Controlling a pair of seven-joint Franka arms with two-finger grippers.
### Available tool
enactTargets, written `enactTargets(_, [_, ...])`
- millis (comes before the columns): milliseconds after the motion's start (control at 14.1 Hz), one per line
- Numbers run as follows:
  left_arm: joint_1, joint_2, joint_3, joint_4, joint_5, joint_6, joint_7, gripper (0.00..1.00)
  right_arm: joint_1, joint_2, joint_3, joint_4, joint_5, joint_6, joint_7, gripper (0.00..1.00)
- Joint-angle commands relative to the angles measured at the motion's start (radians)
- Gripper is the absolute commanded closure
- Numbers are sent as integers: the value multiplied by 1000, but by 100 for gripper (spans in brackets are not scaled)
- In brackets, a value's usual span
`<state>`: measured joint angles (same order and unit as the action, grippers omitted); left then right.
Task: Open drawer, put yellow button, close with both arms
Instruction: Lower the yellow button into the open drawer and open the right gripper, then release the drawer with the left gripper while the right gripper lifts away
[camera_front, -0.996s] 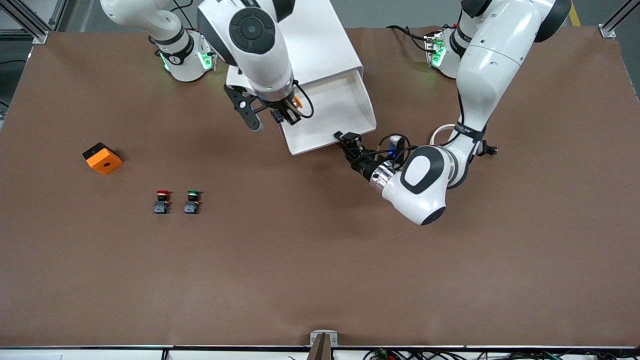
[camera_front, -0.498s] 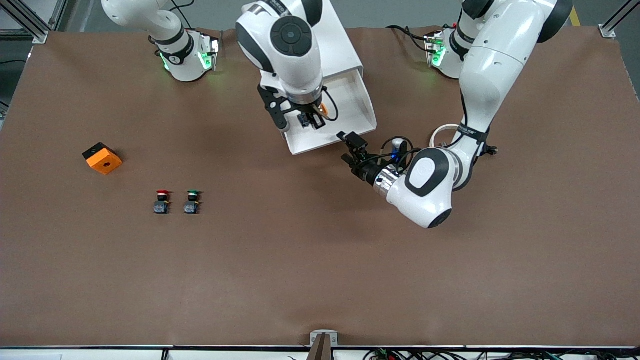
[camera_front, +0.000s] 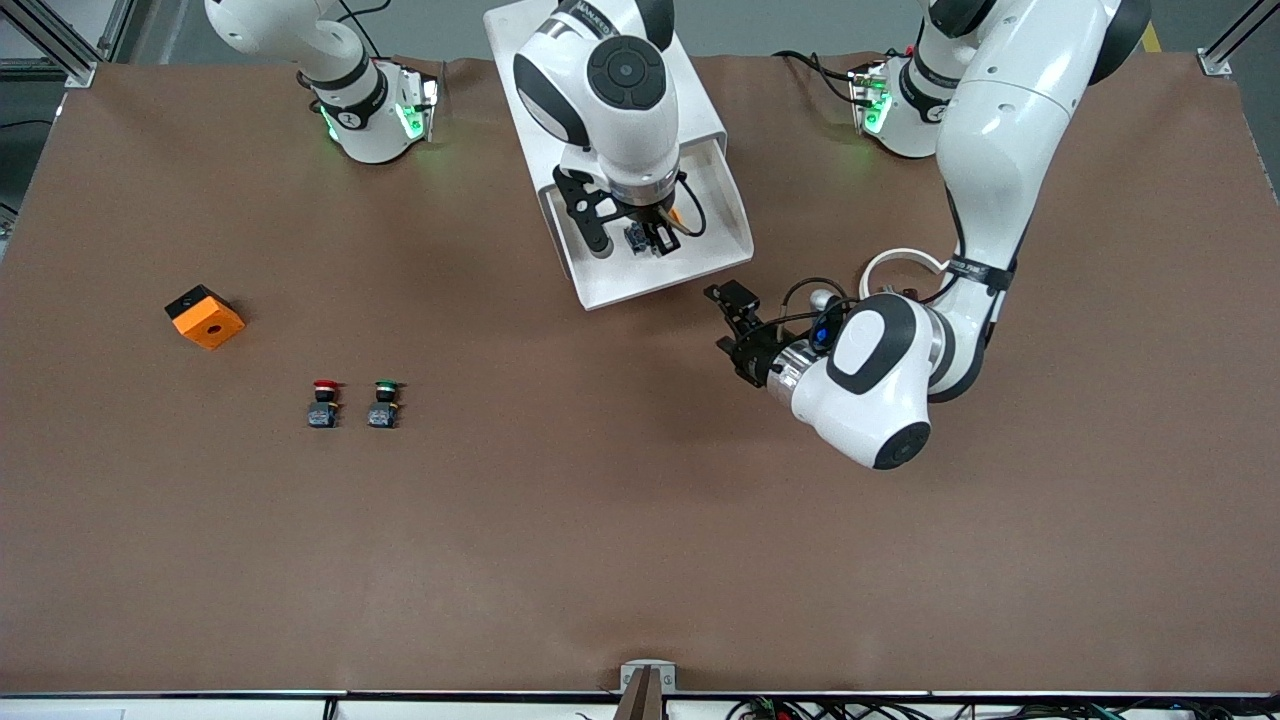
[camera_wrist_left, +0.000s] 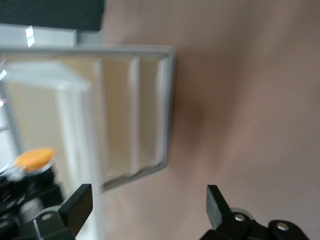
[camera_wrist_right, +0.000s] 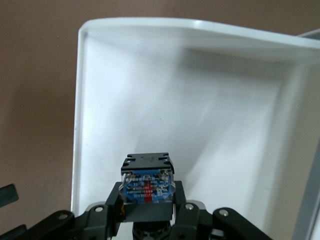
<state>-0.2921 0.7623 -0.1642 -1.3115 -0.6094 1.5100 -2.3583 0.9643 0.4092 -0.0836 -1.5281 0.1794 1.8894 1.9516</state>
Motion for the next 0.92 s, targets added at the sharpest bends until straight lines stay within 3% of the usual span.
enactTargets(0, [-6,-12,-12,41,152,-5,29,0,14,19,-15,26,20,-7,30,78])
enactTargets(142, [-1,-23,-2,55,175,-5,120,0,16,19,-15,22,20,-9,93,78])
enactTargets(356, [-4,-66,32,54,242,-4,426,0,31,22,-15,16,17,-16,119,74])
enactTargets(498, [-16,-90,11,48,424,-2,711,0,36,33,-15,16,17,-15,119,52])
enactTargets(640, [-12,-106,-3,32,465,-2,868,0,48,40,-15,17,17,-15,119,23])
enactTargets(711, [-6,-121,-5,31,467,-1,922,0,48,39,-15,17,17,-15,119,3])
enactTargets(854, [-6,-164,-11,-7,467,13,1038,0,48,36,-15,26,17,-16,119,0])
